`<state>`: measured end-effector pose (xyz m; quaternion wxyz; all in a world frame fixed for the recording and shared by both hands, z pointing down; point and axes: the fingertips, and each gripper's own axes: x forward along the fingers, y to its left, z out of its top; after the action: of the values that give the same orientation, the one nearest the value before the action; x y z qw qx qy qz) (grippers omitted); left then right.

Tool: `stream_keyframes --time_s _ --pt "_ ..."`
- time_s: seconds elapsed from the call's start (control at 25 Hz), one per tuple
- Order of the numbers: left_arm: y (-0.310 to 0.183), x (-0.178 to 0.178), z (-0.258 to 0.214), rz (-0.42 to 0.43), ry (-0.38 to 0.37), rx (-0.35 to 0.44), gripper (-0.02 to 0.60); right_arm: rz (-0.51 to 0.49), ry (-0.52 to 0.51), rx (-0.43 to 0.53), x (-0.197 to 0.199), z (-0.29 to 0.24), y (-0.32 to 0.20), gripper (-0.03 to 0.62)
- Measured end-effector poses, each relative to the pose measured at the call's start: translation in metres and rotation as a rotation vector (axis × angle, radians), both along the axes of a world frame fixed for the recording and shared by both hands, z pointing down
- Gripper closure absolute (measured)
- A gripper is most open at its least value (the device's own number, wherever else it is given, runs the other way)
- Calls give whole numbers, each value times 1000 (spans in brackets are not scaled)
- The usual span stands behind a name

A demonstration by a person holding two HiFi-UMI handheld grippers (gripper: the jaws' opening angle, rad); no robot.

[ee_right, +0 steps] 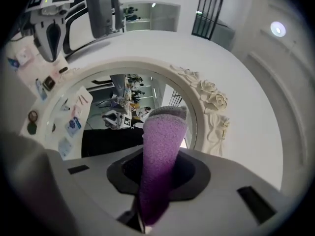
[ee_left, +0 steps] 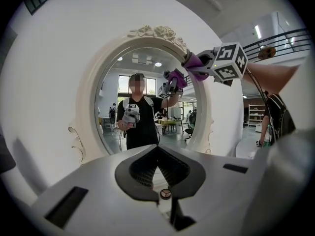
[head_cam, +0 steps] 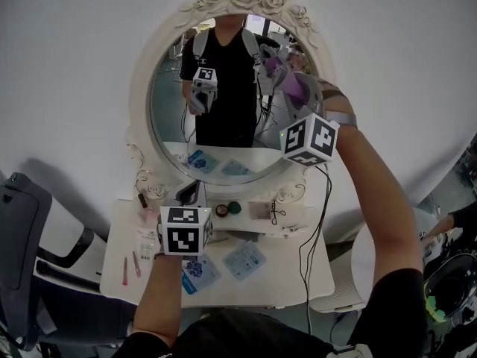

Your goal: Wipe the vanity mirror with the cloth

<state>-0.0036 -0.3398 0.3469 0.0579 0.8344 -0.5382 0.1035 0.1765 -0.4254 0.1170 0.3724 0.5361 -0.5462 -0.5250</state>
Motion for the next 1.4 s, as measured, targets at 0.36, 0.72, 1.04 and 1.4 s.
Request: stream_keyframes --time_s 0.36,0.72,1.04,1.4 --pt "-5 3 0 -14 -3 2 581 42 62 51 18 -24 -30 499" --pt "-16 17 -2 -9 -19 6 580 63 -15 57 26 -23 -35 500" --pt "-19 34 1 9 -43 -2 581 107 -65 -6 42 -7 -37 499" --pt "-18 45 12 19 -55 -27 581 134 -69 -100 65 43 -36 499"
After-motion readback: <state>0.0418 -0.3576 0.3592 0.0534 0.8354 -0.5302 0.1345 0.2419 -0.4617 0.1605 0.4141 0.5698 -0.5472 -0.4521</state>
